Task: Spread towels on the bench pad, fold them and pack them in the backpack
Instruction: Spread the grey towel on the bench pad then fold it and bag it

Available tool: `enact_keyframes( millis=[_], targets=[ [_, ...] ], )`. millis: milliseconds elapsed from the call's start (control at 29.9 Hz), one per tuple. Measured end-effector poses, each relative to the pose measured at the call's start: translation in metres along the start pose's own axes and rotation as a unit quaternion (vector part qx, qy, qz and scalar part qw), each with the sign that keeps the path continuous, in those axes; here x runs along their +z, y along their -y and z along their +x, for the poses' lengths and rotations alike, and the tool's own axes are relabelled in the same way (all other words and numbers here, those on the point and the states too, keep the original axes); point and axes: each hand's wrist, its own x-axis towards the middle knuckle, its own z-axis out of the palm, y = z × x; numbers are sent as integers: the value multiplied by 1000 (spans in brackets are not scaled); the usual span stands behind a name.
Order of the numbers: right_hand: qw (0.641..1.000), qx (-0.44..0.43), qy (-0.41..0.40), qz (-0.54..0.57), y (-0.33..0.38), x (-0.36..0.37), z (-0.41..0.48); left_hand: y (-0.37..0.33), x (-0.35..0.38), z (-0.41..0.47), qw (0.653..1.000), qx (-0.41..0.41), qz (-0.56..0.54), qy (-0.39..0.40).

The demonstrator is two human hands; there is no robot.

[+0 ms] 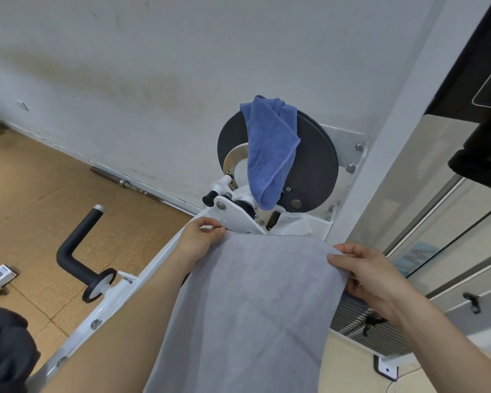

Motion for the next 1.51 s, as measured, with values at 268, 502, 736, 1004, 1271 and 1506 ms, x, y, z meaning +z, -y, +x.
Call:
enact_keyframes(
  millis=[268,502,736,1004,1271,1506],
  targets=[
    [996,55,46,-60,7,-10,-4,-1,-10,-8,998,46,37,-24],
    [999,-5,3,-44,6,-10,-4,1,-27,-3,990,85,100,-52],
    [995,12,13,101,19,-2,-3,-10,-53,-10,981,104,152,-63],
    [950,-288,-115,-25,110,24,-34,-89,-79,-32,972,170,-106,-123],
    [807,-551,-152,-148,146,15,-126,-159,-109,-84,919,219,-319,-78],
    [662,-554,56,-502,29,21,-147,-28,-138,-114,999,-39,-32,0]
  ],
)
